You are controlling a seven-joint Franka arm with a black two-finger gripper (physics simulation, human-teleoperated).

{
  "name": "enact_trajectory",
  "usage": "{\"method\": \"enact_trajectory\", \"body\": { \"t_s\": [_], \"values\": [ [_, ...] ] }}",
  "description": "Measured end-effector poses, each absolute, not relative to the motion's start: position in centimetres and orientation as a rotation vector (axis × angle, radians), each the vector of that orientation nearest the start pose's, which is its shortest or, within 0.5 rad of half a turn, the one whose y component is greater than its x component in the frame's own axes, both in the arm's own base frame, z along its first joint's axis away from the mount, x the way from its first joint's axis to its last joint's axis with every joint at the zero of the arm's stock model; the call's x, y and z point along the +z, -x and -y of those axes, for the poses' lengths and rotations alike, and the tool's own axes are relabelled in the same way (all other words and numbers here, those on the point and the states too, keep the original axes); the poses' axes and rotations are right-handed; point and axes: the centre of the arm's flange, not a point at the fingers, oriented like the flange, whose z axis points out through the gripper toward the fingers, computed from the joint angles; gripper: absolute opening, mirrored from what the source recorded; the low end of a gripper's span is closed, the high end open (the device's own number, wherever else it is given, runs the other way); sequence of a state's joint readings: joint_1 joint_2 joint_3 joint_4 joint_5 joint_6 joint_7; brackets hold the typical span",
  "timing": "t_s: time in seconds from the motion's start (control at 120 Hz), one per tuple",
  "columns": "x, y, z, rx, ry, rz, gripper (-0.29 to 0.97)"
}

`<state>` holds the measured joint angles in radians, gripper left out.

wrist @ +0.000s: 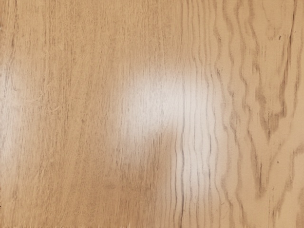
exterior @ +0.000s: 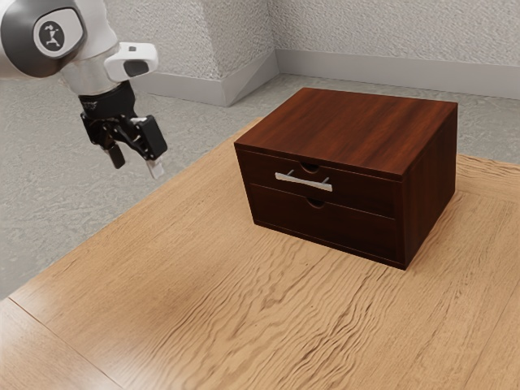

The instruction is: Pull the drawer handle with one arm to open the drawer

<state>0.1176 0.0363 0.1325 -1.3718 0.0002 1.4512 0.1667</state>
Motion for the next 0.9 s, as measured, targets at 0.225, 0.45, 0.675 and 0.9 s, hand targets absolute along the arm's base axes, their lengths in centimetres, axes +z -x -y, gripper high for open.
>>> {"method": "enact_trajectory", "body": {
  "t_s": [0.225, 0.45, 0.675, 0.9],
  "values": [
    [68.4, -53.3, -14.4, -0.076, 3.18, 0.156, 0.68],
    [81.6, -46.7, -12.9, -0.41, 3.138, 0.116, 0.68],
    [82.9, -46.0, -11.2, -0.456, 3.102, -0.342, 0.68],
    [82.6, -46.3, -11.5, -0.447, 2.954, -0.804, 0.68]
  ]
}}
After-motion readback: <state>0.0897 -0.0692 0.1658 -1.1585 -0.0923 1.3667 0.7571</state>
